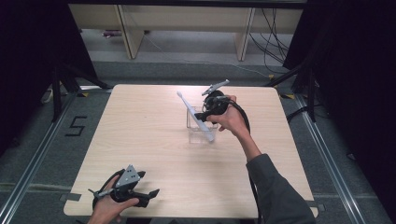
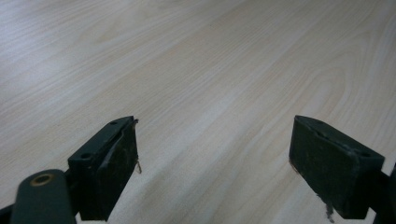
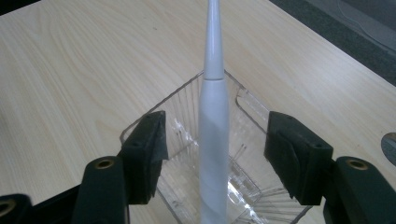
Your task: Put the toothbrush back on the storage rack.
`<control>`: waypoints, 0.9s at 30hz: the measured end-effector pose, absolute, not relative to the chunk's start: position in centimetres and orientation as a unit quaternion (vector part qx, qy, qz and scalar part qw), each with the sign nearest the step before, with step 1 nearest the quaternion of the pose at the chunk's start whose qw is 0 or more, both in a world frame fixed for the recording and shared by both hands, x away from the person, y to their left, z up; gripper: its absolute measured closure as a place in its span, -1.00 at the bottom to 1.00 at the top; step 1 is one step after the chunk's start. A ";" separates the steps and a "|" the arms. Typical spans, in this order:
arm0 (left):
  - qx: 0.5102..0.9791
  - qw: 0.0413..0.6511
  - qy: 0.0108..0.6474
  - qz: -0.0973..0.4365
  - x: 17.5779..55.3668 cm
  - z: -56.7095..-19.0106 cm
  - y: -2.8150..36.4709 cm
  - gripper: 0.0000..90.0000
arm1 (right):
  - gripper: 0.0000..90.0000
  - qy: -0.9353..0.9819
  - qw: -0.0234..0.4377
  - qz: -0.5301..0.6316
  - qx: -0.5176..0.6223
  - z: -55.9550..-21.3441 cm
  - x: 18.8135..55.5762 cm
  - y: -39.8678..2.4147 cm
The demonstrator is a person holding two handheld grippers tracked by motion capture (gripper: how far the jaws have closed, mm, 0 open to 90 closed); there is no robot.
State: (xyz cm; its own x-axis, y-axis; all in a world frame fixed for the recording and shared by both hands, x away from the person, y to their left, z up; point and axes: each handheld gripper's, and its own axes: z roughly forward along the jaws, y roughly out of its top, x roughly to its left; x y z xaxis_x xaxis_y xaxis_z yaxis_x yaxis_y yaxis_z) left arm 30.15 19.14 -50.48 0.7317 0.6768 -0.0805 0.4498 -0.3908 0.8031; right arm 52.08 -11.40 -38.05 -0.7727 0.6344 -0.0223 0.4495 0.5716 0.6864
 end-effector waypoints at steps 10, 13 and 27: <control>0.822 0.434 0.343 0.133 30.1 -50.5 19.1 -0.67 | -0.29 0.869 0.132 0.355 0.319 -37.7 51.5 -11.4; 0.822 0.434 0.343 0.132 30.1 -50.5 19.1 -0.67 | -0.32 0.868 0.139 0.359 0.313 -37.6 51.3 -11.7; 0.822 0.434 0.343 0.134 30.1 -50.5 19.1 -0.67 | -0.37 0.856 0.143 0.381 0.320 -37.4 50.0 -12.7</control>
